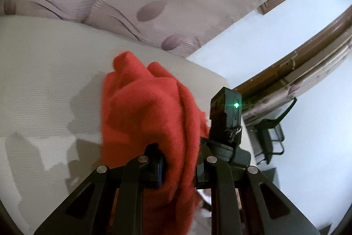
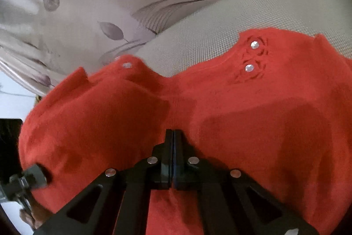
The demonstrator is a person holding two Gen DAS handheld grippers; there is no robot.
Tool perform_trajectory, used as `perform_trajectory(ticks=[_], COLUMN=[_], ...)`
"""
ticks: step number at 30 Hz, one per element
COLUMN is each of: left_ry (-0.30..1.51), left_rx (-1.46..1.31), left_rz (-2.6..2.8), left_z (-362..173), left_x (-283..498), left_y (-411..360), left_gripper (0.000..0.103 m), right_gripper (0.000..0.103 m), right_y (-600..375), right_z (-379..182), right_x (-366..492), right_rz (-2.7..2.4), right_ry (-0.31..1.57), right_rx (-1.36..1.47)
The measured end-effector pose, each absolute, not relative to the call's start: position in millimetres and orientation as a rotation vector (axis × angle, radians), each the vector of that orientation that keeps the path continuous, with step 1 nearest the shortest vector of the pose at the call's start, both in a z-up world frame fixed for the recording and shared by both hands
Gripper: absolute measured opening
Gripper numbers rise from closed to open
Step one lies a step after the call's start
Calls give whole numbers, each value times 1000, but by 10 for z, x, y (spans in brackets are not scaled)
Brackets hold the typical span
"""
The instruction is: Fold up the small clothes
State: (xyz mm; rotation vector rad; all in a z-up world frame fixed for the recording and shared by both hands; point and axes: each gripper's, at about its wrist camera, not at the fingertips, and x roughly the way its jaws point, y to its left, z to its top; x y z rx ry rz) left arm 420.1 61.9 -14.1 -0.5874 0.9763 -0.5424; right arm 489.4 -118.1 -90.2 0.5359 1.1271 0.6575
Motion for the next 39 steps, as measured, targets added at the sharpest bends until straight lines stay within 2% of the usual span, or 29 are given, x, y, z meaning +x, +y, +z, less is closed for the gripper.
perform_trajectory(ticks=[5,12,14,19,24,26,29,30,33,36,39], left_ry=[987,1031,1035,1052,977,911,808,789,749,790,830], left_rx=[-631,-592,-561,-601,-700,-739,-731,-696,-563,-513,-497], left_rz=[-565,-588,-587,-656,-811,-851,-828,-801,-694,-682,-711], left_z=[-207,-405,-448,-503,-344,-230,-102,-81,-128,-362,-571], left_x=[4267,4418,4428,4507,4438,4339,4111,4037,3778,3583,3450], left_y=[262,-321,-419,-605,-660,-557,-312,-250,-89,-113,-297], left_gripper=[19,20,23,45,54,57,68,69,69,69,69], right_gripper=[8,8,8,11,11,15,37,51,72,77,77], right_y=[-1601,-2180,-2349,-2580,-2795,-2894,-3037,-3081,-3142,-3094,-2991], right_z=[-782,-808,-834,-881,-1012,-1076,-1150,-1169,-1130,-1058,-966], right_x=[4849,4793,4779,4725,4638,4605,4550,4527,4474,4445,4428], right_rz=[640,647,661,674,694,727,785,809,874,873,815], right_ry=[1079,1055,1043,1046,1042,1043,1032,1021,978,1000,1035], right_rx=[602,721,776,835,933,1007,1124,1168,1244,1193,1077])
